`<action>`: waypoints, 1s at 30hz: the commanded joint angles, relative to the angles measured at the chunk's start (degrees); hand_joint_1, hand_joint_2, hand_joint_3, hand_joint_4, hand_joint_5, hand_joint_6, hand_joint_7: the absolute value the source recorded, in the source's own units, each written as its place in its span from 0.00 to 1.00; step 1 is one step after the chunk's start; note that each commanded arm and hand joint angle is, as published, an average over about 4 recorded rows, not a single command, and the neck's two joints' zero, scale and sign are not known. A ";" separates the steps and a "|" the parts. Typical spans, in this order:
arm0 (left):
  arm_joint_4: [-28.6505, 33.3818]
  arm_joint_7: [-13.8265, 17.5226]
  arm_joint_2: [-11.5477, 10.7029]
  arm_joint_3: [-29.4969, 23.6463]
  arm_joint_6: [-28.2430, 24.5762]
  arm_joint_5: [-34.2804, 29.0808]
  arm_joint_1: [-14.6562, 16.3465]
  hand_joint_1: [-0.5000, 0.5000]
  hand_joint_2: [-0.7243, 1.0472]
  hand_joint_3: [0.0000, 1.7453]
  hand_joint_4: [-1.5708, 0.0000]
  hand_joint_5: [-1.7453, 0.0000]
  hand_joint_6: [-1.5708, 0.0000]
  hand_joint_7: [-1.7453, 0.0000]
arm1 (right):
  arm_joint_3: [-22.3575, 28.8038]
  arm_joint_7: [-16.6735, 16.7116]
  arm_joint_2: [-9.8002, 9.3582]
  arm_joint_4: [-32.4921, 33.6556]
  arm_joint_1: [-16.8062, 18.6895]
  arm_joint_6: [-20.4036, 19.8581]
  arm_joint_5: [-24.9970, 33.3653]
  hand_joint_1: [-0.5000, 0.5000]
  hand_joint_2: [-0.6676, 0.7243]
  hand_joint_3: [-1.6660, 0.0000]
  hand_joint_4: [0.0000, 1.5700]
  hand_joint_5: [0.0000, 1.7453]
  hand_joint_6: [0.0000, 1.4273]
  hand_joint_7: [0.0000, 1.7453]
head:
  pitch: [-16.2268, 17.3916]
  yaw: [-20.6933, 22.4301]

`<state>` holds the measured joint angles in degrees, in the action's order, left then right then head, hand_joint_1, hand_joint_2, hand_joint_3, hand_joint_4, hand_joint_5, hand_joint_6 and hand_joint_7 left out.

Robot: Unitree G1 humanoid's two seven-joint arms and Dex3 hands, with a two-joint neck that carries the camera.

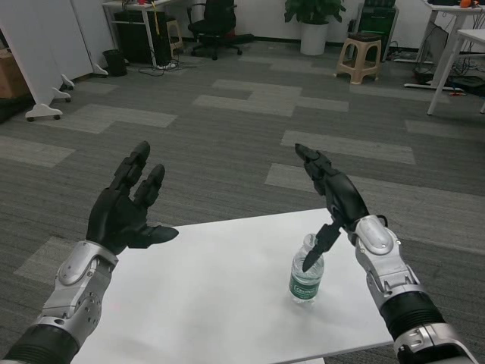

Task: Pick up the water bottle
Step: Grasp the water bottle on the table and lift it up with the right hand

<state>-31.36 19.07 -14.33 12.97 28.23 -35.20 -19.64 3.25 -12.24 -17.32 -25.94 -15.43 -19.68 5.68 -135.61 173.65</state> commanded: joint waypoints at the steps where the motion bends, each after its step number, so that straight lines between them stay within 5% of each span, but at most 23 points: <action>1: 0.07 -0.26 -0.32 -0.20 0.07 0.14 0.21 0.00 0.55 0.05 1.00 1.00 1.00 1.00 | 1.94 -1.12 -0.63 -0.69 0.64 0.37 0.12 0.08 0.73 1.00 0.00 0.00 0.00 0.02 | -0.09 -0.09; 18: 0.03 -0.26 -0.30 -0.14 0.07 0.05 0.21 0.00 0.55 0.05 1.00 1.00 1.00 1.00 | 7.03 -3.14 -0.47 -17.92 1.14 0.35 -0.23 0.08 0.68 0.98 0.00 0.00 0.00 0.00 | -0.15 -0.45; 30: -0.24 -0.26 -0.25 -0.05 0.07 0.05 0.12 0.00 0.55 0.05 1.00 1.00 1.00 1.00 | 4.57 -0.55 1.46 -38.09 -5.45 -0.14 -0.58 0.10 0.68 1.00 0.00 0.00 0.00 0.00 | -0.91 -0.42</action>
<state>-31.48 19.06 -14.28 13.03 28.21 -35.22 -19.57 7.88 -13.30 -15.86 -62.42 -18.58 -19.98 5.10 -136.43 173.24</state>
